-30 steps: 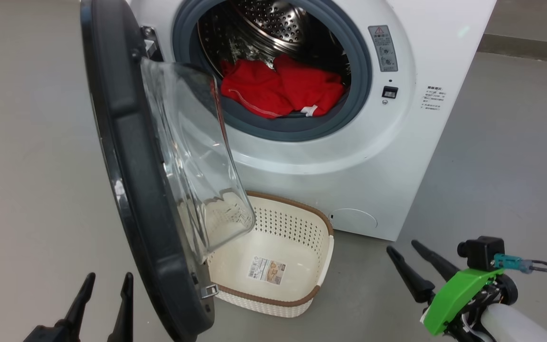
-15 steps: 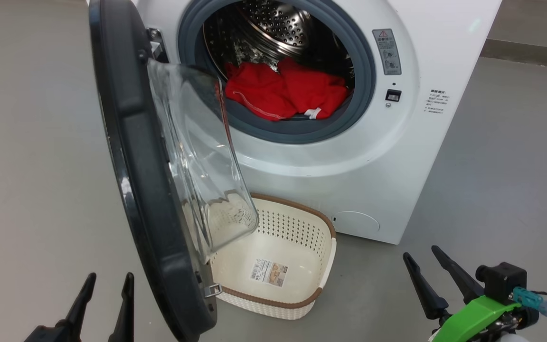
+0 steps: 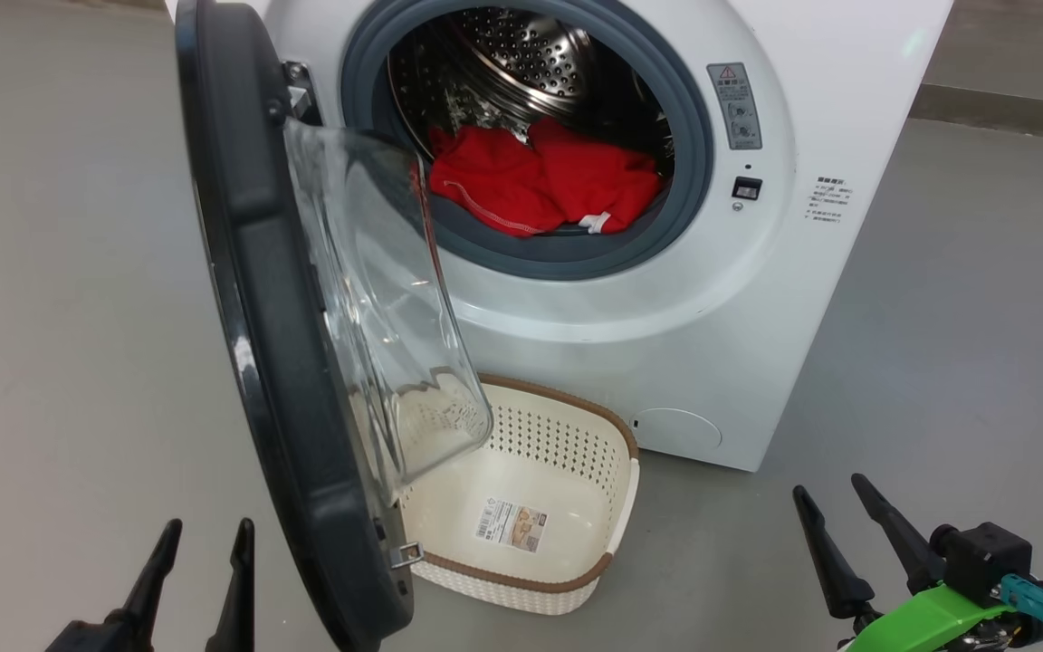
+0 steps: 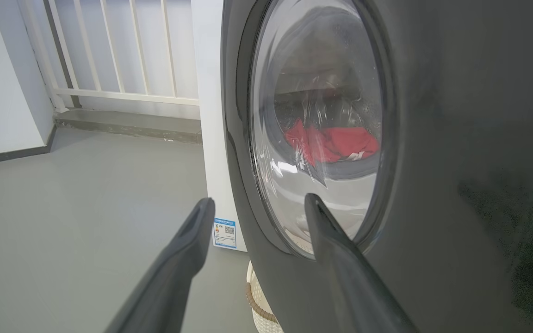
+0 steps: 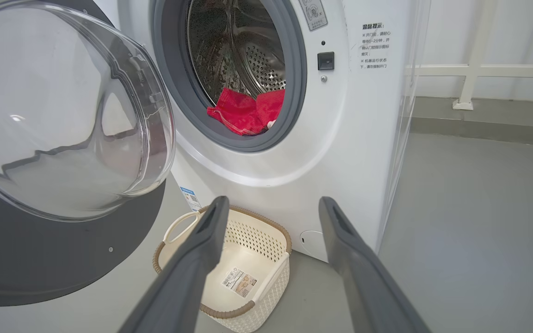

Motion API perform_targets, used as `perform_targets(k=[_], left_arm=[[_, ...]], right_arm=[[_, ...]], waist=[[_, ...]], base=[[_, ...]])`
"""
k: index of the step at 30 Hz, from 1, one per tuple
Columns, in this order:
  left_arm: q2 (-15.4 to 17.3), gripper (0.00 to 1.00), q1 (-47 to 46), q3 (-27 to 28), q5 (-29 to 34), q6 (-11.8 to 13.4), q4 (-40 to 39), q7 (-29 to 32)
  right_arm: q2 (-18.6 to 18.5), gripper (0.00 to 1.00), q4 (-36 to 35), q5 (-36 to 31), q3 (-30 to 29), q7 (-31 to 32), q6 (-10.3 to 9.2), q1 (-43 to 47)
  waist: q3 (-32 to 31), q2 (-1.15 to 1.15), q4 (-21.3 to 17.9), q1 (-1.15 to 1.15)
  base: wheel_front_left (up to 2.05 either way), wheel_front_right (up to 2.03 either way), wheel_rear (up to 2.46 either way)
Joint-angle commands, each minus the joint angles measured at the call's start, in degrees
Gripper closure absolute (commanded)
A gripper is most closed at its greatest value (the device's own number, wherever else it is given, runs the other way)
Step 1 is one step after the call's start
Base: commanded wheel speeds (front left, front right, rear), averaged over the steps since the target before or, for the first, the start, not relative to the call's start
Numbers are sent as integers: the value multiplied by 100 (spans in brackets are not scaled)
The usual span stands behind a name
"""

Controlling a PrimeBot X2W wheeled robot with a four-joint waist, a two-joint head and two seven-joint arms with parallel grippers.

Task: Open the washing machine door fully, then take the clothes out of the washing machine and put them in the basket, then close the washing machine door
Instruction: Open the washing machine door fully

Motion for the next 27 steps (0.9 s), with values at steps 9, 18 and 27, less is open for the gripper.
perform_targets(k=[9, 18, 27], left_arm=[[48, 0, -66, 221, 49, -18, -146, -70], [17, 0, -51, 238, 48, -18, -132, -70], [14, 0, -85, 269, 49, -18, -157, -70]], right_arm=[[118, 0, -224, -181, -248, -70, 9, 105], [212, 0, -83, -313, -438, -70, 9, 375], [224, 0, -117, -387, -511, -70, 9, 344]], waist=[[11, 0, -5, 0], [10, 0, -2, 0], [55, 0, -42, 0]], base=[[0, 0, 0], [0, 0, 0], [0, 0, 0]])
